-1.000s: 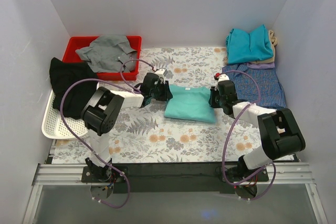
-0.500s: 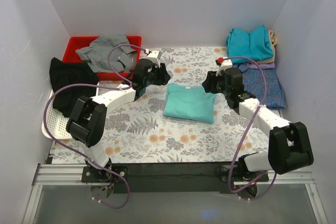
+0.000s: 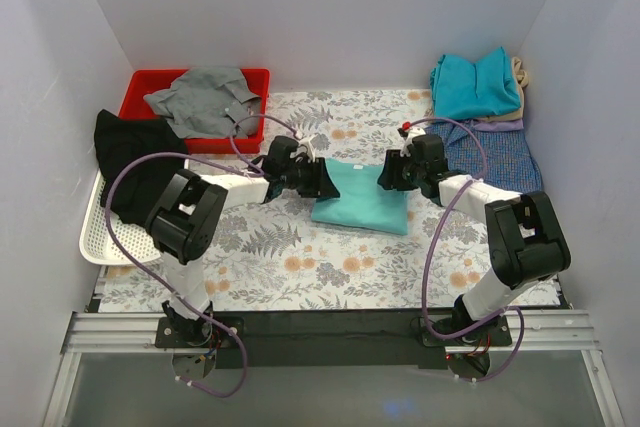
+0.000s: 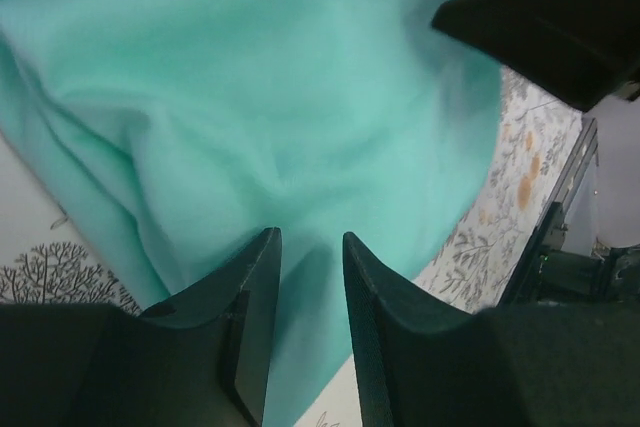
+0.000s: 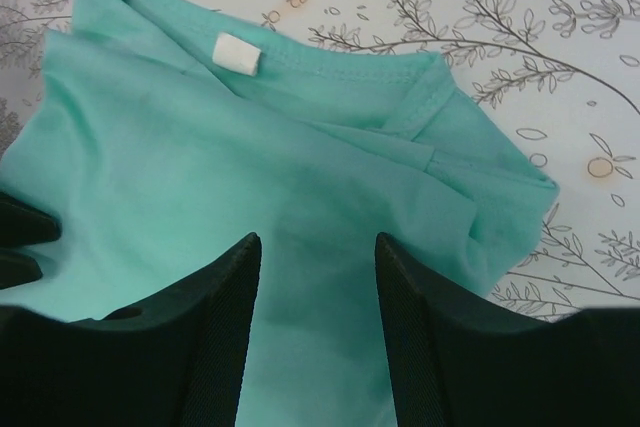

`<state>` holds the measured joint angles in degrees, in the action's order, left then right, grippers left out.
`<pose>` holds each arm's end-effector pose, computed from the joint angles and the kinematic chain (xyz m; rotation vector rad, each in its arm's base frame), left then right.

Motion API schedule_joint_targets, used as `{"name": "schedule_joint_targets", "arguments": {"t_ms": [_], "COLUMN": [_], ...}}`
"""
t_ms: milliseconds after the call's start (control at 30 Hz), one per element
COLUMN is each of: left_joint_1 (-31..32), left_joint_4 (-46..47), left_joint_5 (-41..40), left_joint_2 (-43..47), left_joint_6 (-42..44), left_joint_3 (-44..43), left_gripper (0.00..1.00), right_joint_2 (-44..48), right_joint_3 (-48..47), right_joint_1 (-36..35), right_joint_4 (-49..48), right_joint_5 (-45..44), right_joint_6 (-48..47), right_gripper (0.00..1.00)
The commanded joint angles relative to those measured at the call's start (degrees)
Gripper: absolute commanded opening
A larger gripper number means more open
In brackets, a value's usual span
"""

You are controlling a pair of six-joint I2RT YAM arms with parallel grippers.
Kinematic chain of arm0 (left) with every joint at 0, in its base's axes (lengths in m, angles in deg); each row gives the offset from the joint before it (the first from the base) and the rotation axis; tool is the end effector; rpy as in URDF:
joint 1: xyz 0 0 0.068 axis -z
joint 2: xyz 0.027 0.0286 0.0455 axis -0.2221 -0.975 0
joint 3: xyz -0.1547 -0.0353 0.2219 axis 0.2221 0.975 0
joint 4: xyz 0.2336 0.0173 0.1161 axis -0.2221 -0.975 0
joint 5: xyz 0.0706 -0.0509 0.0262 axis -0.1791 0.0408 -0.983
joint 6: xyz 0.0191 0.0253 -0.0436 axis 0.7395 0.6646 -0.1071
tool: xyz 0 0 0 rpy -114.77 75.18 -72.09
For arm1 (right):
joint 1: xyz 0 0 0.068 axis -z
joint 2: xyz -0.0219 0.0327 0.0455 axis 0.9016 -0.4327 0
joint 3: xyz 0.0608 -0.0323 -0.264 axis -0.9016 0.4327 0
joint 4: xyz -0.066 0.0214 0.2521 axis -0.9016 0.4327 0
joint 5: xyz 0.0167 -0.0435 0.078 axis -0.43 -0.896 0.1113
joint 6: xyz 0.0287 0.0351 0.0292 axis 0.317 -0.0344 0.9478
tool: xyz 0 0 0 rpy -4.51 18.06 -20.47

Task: Fold and stack the t-shirts
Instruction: Fold the tshirt

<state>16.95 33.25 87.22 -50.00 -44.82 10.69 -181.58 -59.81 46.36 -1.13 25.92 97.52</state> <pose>0.3294 -0.2110 0.1633 -0.4677 2.5490 -1.4378 0.3183 0.1089 0.1867 -0.1534 2.2453 0.4716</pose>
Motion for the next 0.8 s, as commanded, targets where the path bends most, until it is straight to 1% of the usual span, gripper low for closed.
{"name": "schedule_joint_targets", "arguments": {"t_ms": [0,100,133,233,333,500,533,633,733,767], "left_joint_1": [0.01,0.01,0.01,0.01,0.01,0.01,0.01,0.01,-0.07,0.01], "left_joint_4": [0.04,-1.28,-1.72,-1.72,-1.81,-4.27,-4.62,-5.76,-5.85,-5.68], "left_joint_5": [0.24,-1.88,-2.92,-3.72,-4.95,-5.66,-5.66,-5.84,-5.22,-4.61], "left_joint_2": [-1.6,-6.0,-7.31,-7.24,-4.52,3.2,4.35,7.26,8.32,8.32], "left_joint_6": [-1.42,-0.45,-0.28,0.51,1.65,3.15,3.5,3.85,3.77,3.5], "left_joint_3": [1.98,1.19,0.84,-0.22,-0.75,-1.36,-1.28,-1.36,0.04,0.39], "left_gripper": [0.3,0.29,0.29,0.29,0.29,0.29,0.29,0.29,0.29,0.29], "right_joint_2": [1.57,0.34,-0.01,-0.72,0.16,6.66,7.19,7.89,10.52,11.23], "right_joint_3": [1.47,-0.46,-1.25,-3.1,-3.63,-3.37,-3.89,-5.04,-2.23,-0.48], "right_joint_1": [0.6,1.21,1.47,2.09,2.44,2.71,2.88,2.88,2.88,2.71], "right_joint_4": [-0.55,1.37,2.43,3.93,3.85,3.05,3.49,8.84,9.73,9.82], "right_joint_5": [-4.12,-5.26,-6.83,-7.28,-7.2,-6.41,-4.32,-0.1,3.51,3.44], "right_joint_6": [0.2,-1.12,-1.3,-2.26,-3.49,-4.99,-4.64,-2.98,-0.34,0.19], "right_gripper": [0.56,0.56,0.56,0.56,0.56,0.58,0.58,0.57,0.57,0.57]}}
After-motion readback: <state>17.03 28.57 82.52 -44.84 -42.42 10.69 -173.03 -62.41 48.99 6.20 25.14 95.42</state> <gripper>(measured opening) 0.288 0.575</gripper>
